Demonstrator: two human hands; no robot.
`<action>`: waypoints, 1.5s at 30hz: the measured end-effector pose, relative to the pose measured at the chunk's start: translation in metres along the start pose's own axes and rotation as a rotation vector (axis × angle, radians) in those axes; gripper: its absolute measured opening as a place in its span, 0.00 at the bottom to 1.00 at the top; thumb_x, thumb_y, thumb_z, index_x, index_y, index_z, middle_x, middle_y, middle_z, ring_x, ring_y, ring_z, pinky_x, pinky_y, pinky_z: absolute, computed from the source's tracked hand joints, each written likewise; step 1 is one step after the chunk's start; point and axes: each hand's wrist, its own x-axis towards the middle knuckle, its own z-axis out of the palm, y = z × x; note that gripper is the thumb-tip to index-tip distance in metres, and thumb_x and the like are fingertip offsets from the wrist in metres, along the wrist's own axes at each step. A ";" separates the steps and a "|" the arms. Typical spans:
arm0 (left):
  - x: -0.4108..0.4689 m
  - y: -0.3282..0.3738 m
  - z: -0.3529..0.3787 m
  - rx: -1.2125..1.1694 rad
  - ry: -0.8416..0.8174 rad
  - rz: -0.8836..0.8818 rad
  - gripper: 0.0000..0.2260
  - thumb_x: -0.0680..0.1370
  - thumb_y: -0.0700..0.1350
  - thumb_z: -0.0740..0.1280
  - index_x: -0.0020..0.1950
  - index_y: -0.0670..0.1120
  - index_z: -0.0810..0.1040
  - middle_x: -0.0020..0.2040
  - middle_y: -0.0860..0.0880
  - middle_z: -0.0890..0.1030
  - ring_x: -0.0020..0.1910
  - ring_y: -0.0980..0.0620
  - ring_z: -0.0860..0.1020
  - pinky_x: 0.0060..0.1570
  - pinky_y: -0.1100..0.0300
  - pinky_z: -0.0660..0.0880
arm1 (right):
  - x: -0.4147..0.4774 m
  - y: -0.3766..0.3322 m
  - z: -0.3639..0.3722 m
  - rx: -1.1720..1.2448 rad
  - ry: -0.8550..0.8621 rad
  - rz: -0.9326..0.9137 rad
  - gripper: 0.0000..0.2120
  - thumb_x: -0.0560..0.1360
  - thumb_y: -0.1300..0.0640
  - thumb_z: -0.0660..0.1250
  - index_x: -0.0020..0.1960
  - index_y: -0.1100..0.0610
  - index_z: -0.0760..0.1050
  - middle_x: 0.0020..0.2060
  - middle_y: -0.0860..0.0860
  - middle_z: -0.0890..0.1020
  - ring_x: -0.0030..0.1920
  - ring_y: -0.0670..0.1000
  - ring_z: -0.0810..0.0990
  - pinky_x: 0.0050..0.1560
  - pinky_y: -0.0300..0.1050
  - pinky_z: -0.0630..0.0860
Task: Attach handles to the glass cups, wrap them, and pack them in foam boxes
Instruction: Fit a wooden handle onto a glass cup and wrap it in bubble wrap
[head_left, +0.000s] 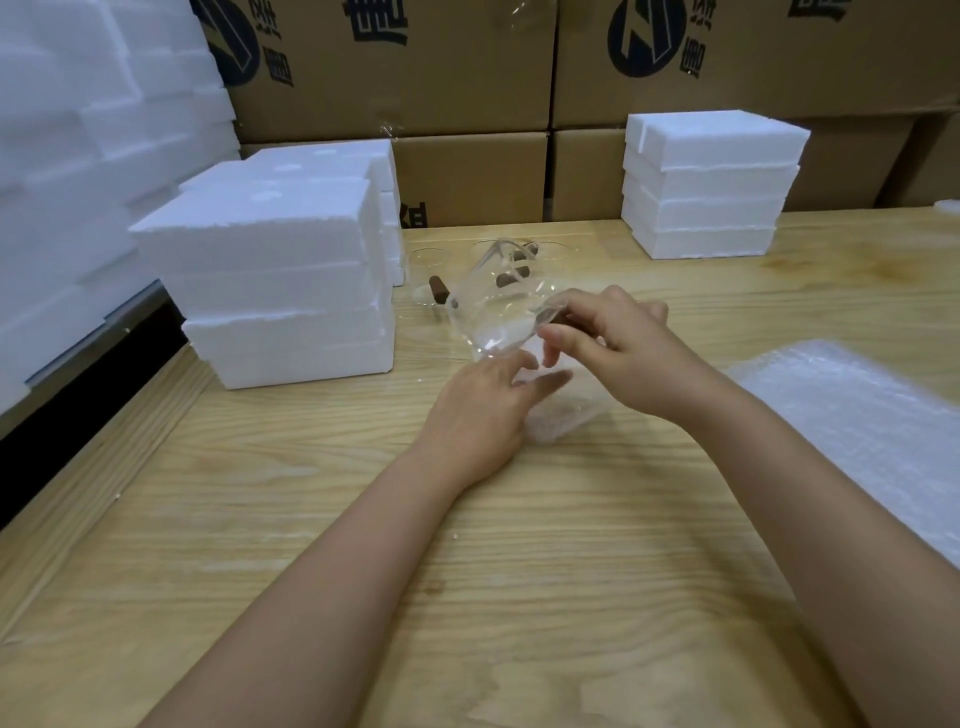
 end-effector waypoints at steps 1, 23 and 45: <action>-0.001 -0.002 0.001 -0.092 0.054 -0.032 0.23 0.75 0.34 0.61 0.69 0.47 0.75 0.63 0.39 0.75 0.59 0.39 0.74 0.56 0.49 0.70 | -0.003 0.005 -0.001 -0.018 0.025 0.012 0.11 0.79 0.45 0.58 0.47 0.48 0.75 0.43 0.45 0.81 0.51 0.47 0.68 0.52 0.44 0.55; 0.004 0.013 -0.008 -0.774 0.630 -0.193 0.20 0.72 0.29 0.57 0.59 0.40 0.79 0.52 0.51 0.80 0.47 0.61 0.73 0.47 0.66 0.68 | -0.022 0.026 0.002 -0.476 0.358 -0.151 0.07 0.70 0.51 0.71 0.38 0.54 0.82 0.63 0.61 0.71 0.64 0.59 0.64 0.58 0.52 0.55; 0.004 -0.012 -0.020 -1.574 0.483 -0.452 0.42 0.64 0.56 0.76 0.71 0.36 0.68 0.63 0.39 0.76 0.62 0.45 0.77 0.59 0.53 0.75 | -0.016 0.031 -0.009 0.886 0.093 0.305 0.12 0.75 0.68 0.64 0.39 0.54 0.78 0.31 0.43 0.83 0.34 0.40 0.82 0.34 0.32 0.76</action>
